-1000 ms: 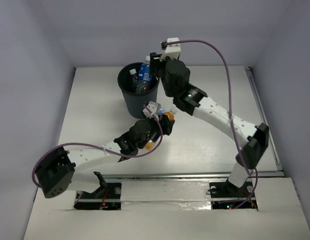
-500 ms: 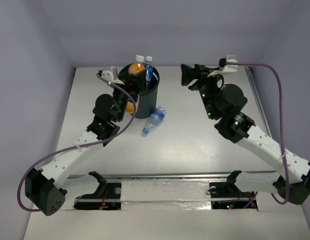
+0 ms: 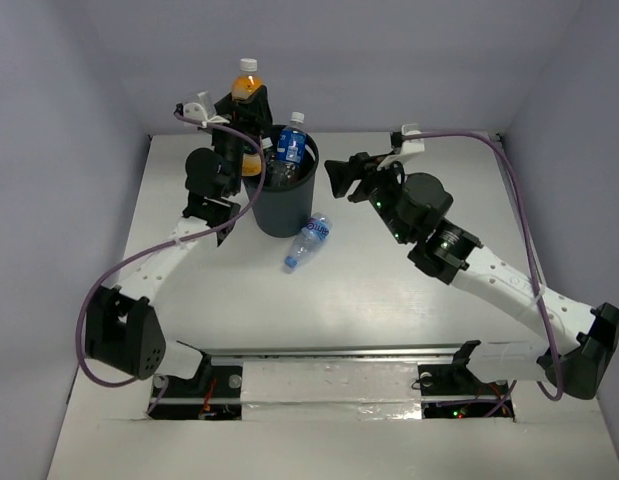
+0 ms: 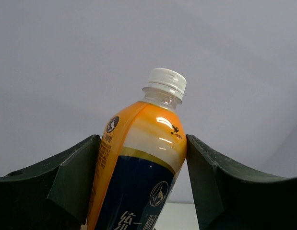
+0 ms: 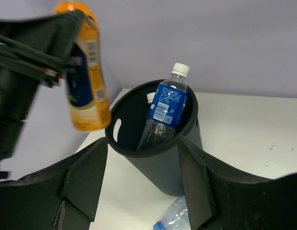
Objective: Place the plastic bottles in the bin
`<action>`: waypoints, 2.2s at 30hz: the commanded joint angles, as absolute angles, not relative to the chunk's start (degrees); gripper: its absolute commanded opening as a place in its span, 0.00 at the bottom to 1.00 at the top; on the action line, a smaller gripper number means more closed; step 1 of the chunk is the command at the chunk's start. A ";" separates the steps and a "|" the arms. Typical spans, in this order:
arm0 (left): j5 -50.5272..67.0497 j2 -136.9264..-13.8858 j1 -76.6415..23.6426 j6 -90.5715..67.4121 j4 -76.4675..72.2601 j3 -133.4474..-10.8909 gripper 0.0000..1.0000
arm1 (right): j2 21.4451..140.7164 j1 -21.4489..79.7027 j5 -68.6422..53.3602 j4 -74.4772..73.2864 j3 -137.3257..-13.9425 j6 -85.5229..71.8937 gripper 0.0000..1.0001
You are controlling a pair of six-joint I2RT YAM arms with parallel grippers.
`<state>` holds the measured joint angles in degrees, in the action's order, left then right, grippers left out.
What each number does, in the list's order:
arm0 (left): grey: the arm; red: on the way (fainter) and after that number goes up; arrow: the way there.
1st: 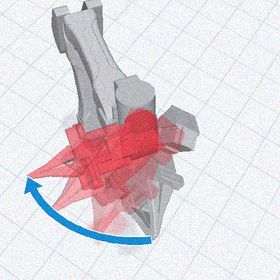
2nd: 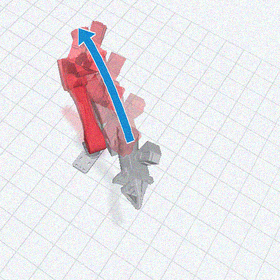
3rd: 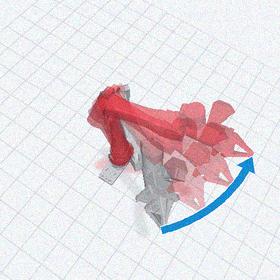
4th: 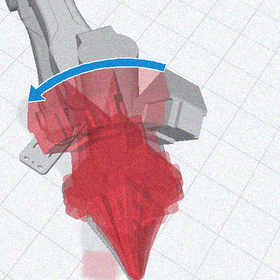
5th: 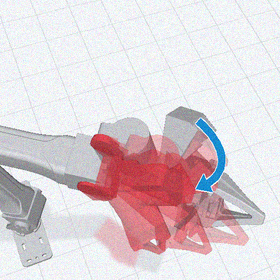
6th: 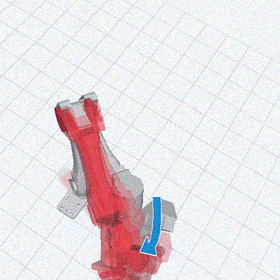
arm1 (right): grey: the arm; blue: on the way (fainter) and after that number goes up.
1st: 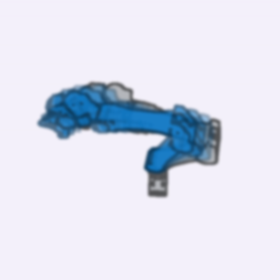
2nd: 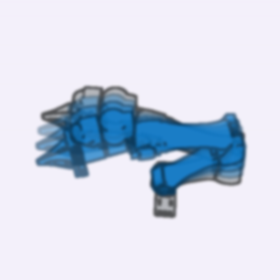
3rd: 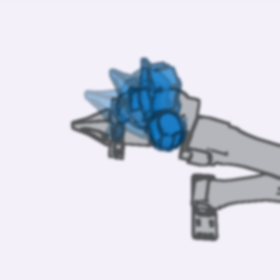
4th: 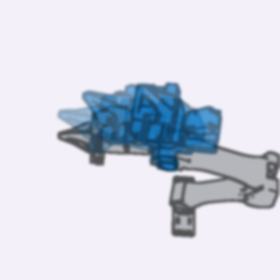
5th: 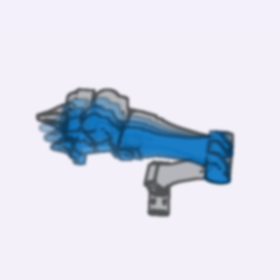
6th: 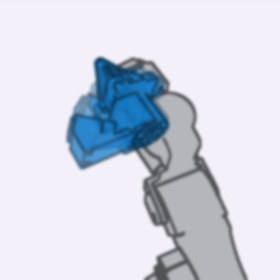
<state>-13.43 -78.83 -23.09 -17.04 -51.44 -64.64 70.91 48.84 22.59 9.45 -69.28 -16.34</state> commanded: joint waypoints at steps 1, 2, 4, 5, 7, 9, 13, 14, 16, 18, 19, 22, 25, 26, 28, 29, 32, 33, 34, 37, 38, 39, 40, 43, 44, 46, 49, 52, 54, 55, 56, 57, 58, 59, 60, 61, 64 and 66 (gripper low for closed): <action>-11.69 -81.03 -22.06 -18.45 -62.21 -66.97 0.45 | 67.85 49.04 21.71 11.69 -67.42 -17.75 0.65; -11.43 -82.43 -21.45 -18.81 -63.27 -66.89 0.45 | 67.50 49.04 21.71 11.60 -67.06 -17.75 0.65; -10.64 -84.10 -20.92 -19.59 -66.08 -67.23 0.45 | 67.15 49.04 21.80 11.25 -66.36 -17.84 0.65; -10.46 -85.59 -20.92 -19.60 -66.96 -67.32 0.45 | 67.15 49.04 21.80 10.90 -65.84 -17.84 0.65; -9.85 -87.09 -20.92 -19.77 -68.89 -67.85 0.45 | 67.06 49.04 22.06 10.72 -65.22 -17.84 0.65; -9.23 -88.68 -20.92 -19.86 -71.18 -67.42 0.45 | 66.97 49.04 22.15 10.90 -64.16 -17.75 0.65; -9.32 -90.09 -20.92 -19.78 -75.93 -63.90 0.44 | 67.06 49.04 22.50 11.51 -62.85 -17.40 0.65; -9.32 -90.09 -20.92 -19.51 -76.72 -63.11 0.43 | 67.23 49.04 22.59 11.60 -62.67 -17.40 0.65; -9.49 -90.18 -20.92 -19.16 -79.62 -60.48 0.43 | 67.41 49.04 22.24 11.69 -62.23 -17.31 0.65; -9.67 -90.35 -20.92 -18.90 -82.25 -58.11 0.42 | 67.85 49.04 21.71 11.86 -61.96 -17.49 0.65; -9.58 -90.44 -20.92 -18.72 -82.96 -57.40 0.42 | 67.94 49.04 21.62 12.21 -61.53 -17.49 0.65; -9.67 -90.79 -20.92 -18.46 -84.99 -55.02 0.43 | 68.03 49.04 21.45 12.30 -61.26 -17.75 0.65; -8.88 -91.49 -20.92 -18.89 -85.87 -53.18 0.52 | 67.94 49.04 21.45 12.48 -60.82 -17.93 0.65; -8.70 -91.93 -20.92 -19.07 -85.87 -52.91 0.61 | 67.94 49.04 21.45 12.57 -60.65 -17.93 0.65; -8.70 -92.02 -20.92 -19.51 -85.96 -52.12 0.69 | 68.11 49.04 21.62 12.40 -60.47 -18.02 0.65; -8.70 -91.93 -20.92 -19.86 -85.96 -51.86 0.78 | 68.20 49.04 21.53 12.13 -60.56 -18.19 0.65; -8.53 -91.06 -20.92 -20.04 -85.17 -51.68 0.92 | 68.29 49.04 21.45 10.90 -60.56 -18.89 0.66; -8.53 -90.71 -20.92 -20.13 -84.47 -51.85 0.95 | 68.38 49.04 21.45 10.46 -60.47 -19.16 0.68; -8.53 -90.36 -20.92 -20.04 -83.94 -51.86 0.97 | 68.38 49.04 21.45 9.94 -60.38 -19.42 0.70; -8.26 -88.34 -20.92 -19.69 -82.54 -52.29 0.99 | 68.82 49.04 21.18 8.27 -59.86 -20.91 0.77; -8.17 -87.29 -20.92 -19.51 -82.01 -52.47 0.99 | 69.25 49.04 21.27 7.74 -59.59 -22.31 0.79; -8.17 -86.67 -20.92 -19.34 -81.13 -52.64 0.99 | 69.52 49.04 21.27 7.47 -59.33 -23.28 0.82; -8.09 -86.14 -20.92 -19.34 -80.86 -52.65 0.99 | 69.87 49.04 21.18 7.56 -58.28 -24.16 0.84; -8.09 -83.33 -20.92 -18.99 -79.81 -52.30 0.99 | 72.06 49.04 21.09 7.56 -56.87 -29.61 0.90; -8.09 -81.58 -21.44 -18.90 -79.54 -52.21 0.99 | 72.85 49.04 21.18 7.73 -55.91 -32.49 0.90; -8.87 -79.64 -21.45 -18.20 -77.80 -51.94 0.99 | 76.09 49.04 21.62 8.26 -54.94 -35.23 0.91; -10.01 -75.42 -21.45 -17.67 -74.55 -51.77 0.99 | 81.45 49.04 21.45 10.10 -53.79 -40.16 0.92; -12.39 -70.59 -22.06 -18.01 -71.11 -50.45 0.99 | 85.68 49.04 21.97 11.60 -54.84 -43.41 0.92; -13.01 -66.46 -22.59 -19.76 -69.70 -49.05 0.99 | 89.81 49.04 22.67 12.13 -55.98 -44.82 0.93; -13.36 -65.23 -22.59 -20.65 -68.04 -47.39 0.99 | 91.22 49.04 23.89 12.13 -57.20 -45.52 0.94; -13.27 -62.60 -22.59 -21.52 -67.33 -46.42 0.99 | 93.84 49.04 24.95 10.65 -58.00 -47.27 0.95; -13.10 -61.27 -23.20 -23.53 -66.63 -45.36 0.99 | 94.91 49.04 25.83 10.20 -58.53 -48.16 0.95; -12.66 -59.95 -23.20 -24.51 -64.71 -42.83 0.99 | 95.70 49.04 27.41 10.20 -58.54 -49.12 0.96; -12.48 -56.90 -23.81 -25.30 -63.90 -41.24 0.99 | 96.84 47.74 27.77 10.98 -58.36 -51.13 0.96; -12.48 -54.95 -23.82 -26.36 -62.77 -39.65 0.99 | 97.46 47.12 27.60 11.60 -58.19 -51.76 0.96; -12.83 -53.10 -24.43 -29.59 -59.01 -36.33 0.99 | 98.08 46.41 26.99 11.86 -58.44 -52.29 0.97; -12.92 -45.89 -26.80 -33.39 -57.39 -28.76 0.89 | 100.98 43.95 23.21 12.91 -59.50 -52.65 0.99; -14.32 -41.76 -30.22 -33.22 -56.61 -26.03 0.82 | 102.56 43.25 21.72 13.62 -60.90 -52.56 1.00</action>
<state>-13.41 -45.87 -27.33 -29.43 -58.19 -28.45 101.19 45.04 22.92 8.67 -57.08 -50.26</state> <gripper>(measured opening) 0.838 0.994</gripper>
